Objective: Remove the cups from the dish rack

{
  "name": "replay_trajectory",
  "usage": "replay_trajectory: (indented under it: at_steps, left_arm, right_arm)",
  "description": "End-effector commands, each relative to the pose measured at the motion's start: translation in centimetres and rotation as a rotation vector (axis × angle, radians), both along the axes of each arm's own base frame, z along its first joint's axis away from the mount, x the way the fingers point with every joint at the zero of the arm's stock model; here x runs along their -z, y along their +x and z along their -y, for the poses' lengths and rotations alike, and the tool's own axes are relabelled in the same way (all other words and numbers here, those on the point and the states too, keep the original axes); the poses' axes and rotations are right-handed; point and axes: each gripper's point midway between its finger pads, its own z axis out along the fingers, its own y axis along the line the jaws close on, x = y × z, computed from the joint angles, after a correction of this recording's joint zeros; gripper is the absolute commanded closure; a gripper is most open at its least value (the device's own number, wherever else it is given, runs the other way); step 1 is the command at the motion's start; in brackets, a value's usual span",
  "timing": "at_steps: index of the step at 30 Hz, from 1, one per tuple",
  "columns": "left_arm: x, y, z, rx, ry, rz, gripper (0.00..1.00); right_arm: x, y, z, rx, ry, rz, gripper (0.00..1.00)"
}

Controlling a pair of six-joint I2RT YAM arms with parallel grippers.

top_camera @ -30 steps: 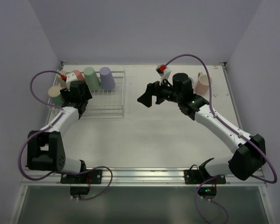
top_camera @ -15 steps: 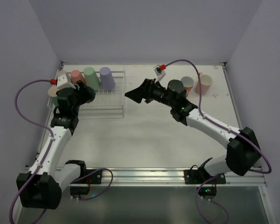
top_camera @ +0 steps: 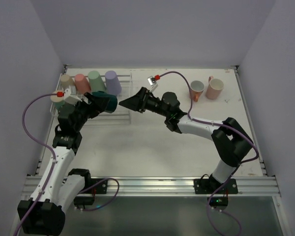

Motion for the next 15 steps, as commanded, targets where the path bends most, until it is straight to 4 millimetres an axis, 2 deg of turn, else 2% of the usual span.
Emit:
replay_trajectory:
  at_steps: [1, 9, 15]
  left_arm:
    - [-8.2, -1.3, 2.5, 0.129, -0.158, 0.254, 0.74]
    - [-10.3, -2.9, 3.5, 0.19, -0.277, 0.294, 0.74]
    - [-11.3, -3.6, 4.2, 0.234, -0.334, 0.295, 0.74]
  right_arm:
    - [-3.9, -1.0, -0.1, -0.03, 0.124, 0.083, 0.19]
    - [-4.3, -2.1, -0.8, -0.07, 0.148, 0.09, 0.21]
    - [-4.6, -2.9, -2.0, -0.127, 0.137, 0.114, 0.31]
